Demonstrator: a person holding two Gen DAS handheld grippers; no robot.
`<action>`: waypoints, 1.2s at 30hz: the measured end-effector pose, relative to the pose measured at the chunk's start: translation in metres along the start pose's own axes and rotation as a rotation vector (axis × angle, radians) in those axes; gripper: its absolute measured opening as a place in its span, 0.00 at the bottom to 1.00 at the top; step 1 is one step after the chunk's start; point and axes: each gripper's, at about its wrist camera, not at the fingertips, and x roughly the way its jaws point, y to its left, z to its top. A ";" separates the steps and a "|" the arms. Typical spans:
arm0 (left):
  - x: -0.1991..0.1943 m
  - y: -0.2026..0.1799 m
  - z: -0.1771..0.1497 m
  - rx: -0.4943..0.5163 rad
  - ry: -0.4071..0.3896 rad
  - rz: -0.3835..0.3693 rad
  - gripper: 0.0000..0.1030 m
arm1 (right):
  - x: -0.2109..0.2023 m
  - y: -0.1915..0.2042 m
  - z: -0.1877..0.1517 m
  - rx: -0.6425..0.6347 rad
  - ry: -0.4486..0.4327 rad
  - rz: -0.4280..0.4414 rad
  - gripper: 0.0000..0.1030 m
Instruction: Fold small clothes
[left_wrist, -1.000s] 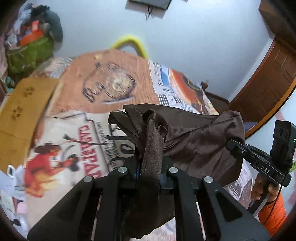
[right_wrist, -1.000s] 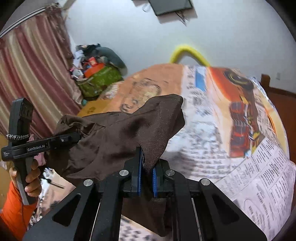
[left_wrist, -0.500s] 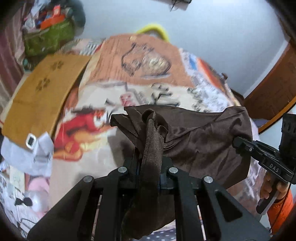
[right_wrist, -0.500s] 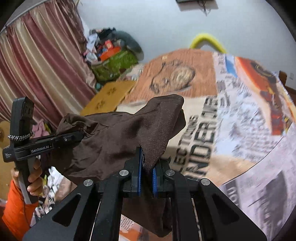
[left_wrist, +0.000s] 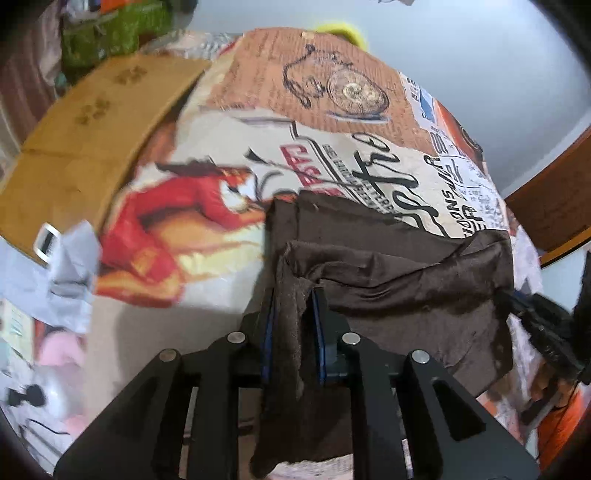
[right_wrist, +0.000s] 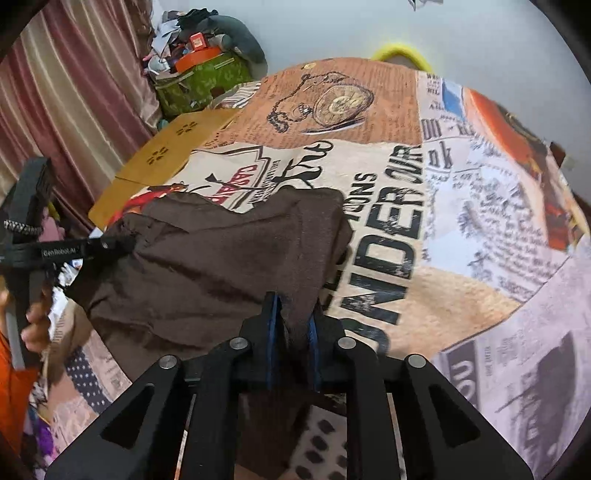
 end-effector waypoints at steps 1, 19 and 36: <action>-0.007 -0.002 0.000 0.024 -0.020 0.022 0.16 | -0.004 0.002 0.000 -0.007 -0.009 -0.013 0.13; 0.018 -0.039 -0.006 0.177 -0.004 0.127 0.28 | 0.036 0.039 0.016 -0.060 0.054 0.142 0.39; -0.016 -0.033 -0.045 0.171 -0.040 0.137 0.52 | 0.007 0.029 -0.017 -0.144 0.083 0.075 0.46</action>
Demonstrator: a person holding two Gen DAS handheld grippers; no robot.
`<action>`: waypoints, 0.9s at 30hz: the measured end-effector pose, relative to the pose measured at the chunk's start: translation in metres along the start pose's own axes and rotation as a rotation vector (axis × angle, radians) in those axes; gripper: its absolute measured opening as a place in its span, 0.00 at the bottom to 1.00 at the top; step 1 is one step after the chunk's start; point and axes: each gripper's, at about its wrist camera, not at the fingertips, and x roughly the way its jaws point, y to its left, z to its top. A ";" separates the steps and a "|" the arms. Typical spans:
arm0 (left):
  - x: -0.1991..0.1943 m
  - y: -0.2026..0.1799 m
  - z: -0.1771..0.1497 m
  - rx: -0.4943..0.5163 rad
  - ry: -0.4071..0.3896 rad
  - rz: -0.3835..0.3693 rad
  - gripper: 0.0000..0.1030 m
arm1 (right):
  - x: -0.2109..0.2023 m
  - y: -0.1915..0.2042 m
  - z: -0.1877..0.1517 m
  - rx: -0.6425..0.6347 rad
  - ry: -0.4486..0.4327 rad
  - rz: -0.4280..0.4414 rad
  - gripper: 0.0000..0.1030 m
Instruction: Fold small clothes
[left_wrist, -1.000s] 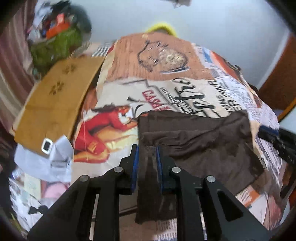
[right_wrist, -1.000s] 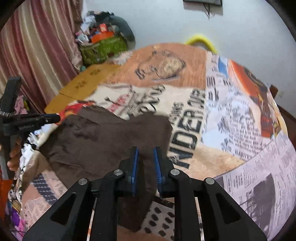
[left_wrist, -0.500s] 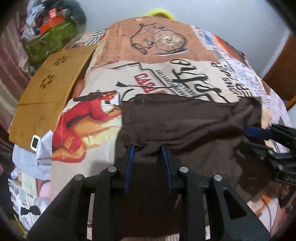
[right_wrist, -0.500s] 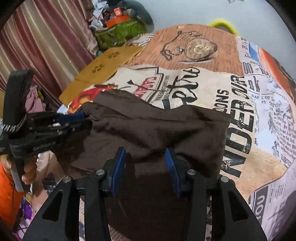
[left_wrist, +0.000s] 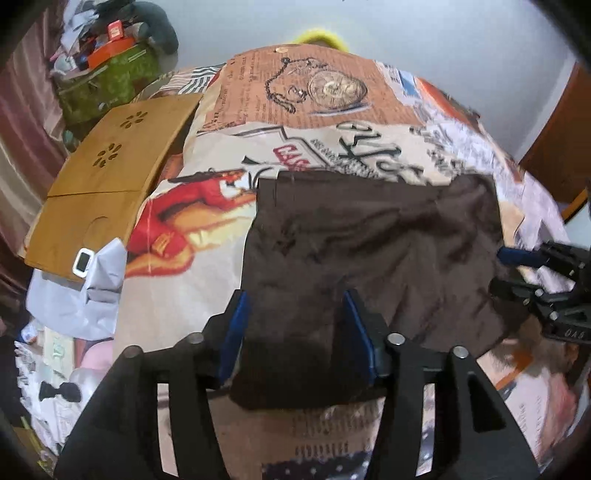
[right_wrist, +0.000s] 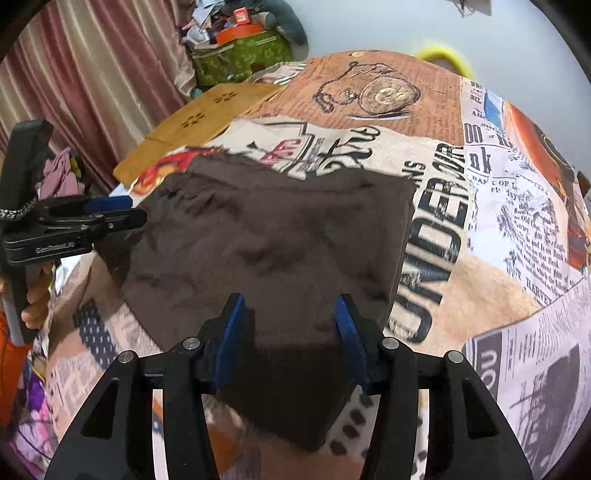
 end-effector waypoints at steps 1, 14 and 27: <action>0.002 -0.001 -0.003 0.005 0.010 0.022 0.53 | 0.000 0.001 -0.003 -0.010 0.008 -0.011 0.47; -0.063 0.005 -0.017 -0.063 -0.069 0.075 0.53 | -0.055 -0.006 -0.025 0.033 -0.065 -0.064 0.47; -0.263 -0.071 -0.034 0.005 -0.527 0.006 0.53 | -0.223 0.048 -0.030 0.010 -0.578 -0.031 0.47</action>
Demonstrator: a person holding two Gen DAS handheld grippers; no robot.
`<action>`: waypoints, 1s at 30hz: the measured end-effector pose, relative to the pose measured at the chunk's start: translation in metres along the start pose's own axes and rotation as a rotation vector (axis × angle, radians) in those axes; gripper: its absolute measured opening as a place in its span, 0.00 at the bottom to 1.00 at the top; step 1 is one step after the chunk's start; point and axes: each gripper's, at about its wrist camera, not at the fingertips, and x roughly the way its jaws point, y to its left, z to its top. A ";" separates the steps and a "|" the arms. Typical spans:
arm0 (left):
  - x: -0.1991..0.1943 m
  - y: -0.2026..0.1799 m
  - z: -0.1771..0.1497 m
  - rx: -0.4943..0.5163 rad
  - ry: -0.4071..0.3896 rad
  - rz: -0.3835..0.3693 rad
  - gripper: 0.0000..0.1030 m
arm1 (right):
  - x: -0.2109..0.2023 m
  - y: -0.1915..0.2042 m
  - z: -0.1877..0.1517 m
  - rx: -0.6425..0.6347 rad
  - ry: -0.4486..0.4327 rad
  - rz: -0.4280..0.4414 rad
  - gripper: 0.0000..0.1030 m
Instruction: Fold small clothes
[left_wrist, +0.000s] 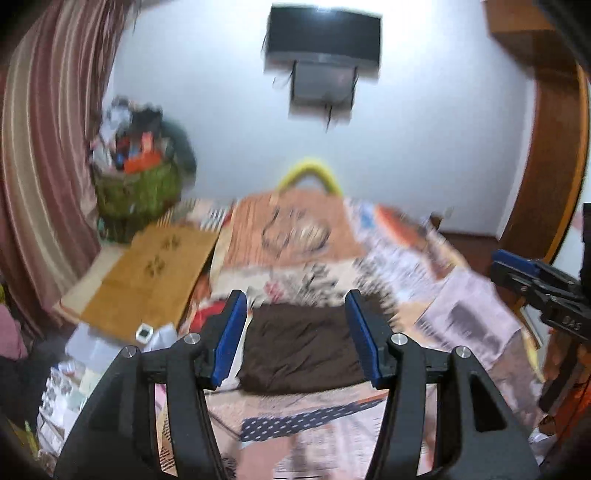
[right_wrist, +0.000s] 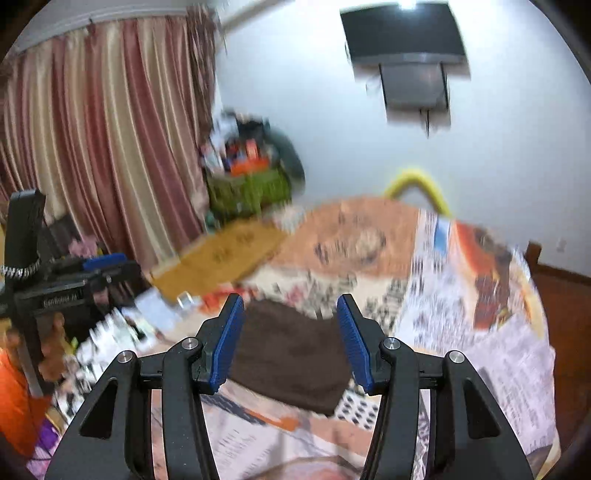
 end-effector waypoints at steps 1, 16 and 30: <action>-0.015 -0.007 0.003 0.009 -0.036 -0.002 0.53 | -0.008 0.005 0.004 -0.001 -0.030 0.004 0.47; -0.144 -0.075 -0.024 0.034 -0.326 0.022 0.73 | -0.093 0.063 -0.006 -0.043 -0.302 -0.017 0.54; -0.154 -0.067 -0.039 -0.020 -0.329 0.029 1.00 | -0.107 0.074 -0.014 -0.057 -0.334 -0.125 1.00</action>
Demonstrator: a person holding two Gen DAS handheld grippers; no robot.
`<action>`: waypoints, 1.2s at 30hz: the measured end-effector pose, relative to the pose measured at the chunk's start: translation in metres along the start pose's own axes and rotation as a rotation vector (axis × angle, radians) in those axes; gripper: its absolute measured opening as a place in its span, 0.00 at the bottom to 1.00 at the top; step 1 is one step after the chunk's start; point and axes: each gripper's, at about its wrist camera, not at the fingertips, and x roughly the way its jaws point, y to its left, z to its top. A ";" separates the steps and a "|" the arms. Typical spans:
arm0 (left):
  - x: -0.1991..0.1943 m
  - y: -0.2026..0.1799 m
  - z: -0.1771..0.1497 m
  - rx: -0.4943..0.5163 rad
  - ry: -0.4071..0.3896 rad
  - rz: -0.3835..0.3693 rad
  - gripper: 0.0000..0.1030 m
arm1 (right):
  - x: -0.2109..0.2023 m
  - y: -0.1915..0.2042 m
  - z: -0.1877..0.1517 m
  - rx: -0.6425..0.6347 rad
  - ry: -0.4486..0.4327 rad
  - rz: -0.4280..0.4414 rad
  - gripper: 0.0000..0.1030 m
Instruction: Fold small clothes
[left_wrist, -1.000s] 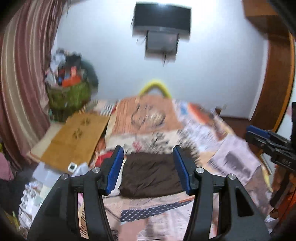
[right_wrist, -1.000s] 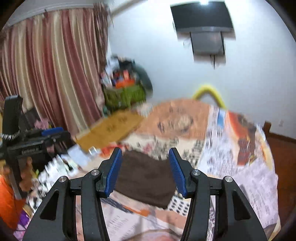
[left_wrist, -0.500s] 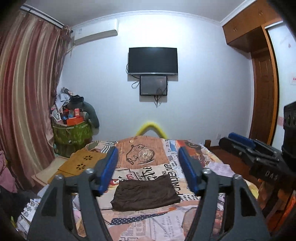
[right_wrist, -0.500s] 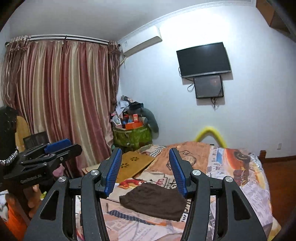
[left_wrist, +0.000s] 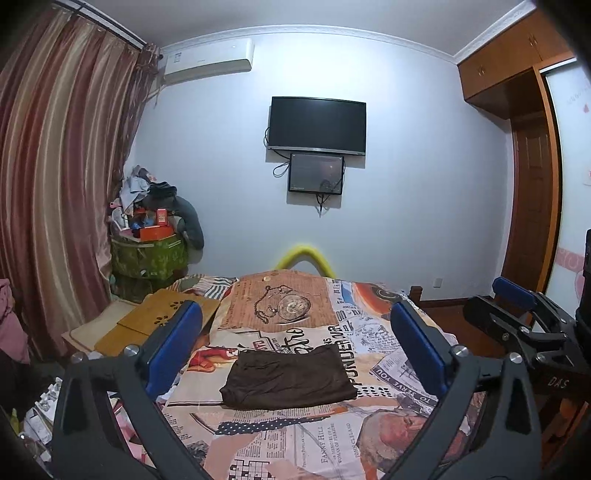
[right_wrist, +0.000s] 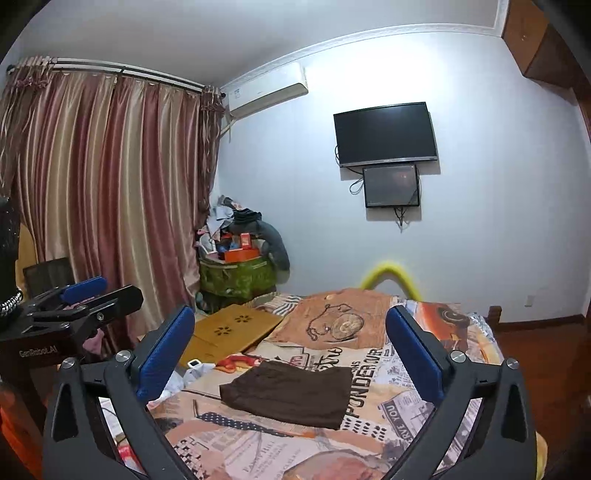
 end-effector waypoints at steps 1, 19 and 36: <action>0.000 0.000 0.000 0.001 -0.001 -0.001 1.00 | 0.000 -0.001 0.000 0.001 0.001 -0.001 1.00; 0.003 -0.001 -0.005 0.002 0.002 0.000 1.00 | -0.003 -0.002 -0.006 0.014 0.017 -0.004 1.00; 0.008 0.003 -0.007 -0.002 0.014 0.000 1.00 | -0.007 -0.002 -0.010 0.025 0.034 -0.006 1.00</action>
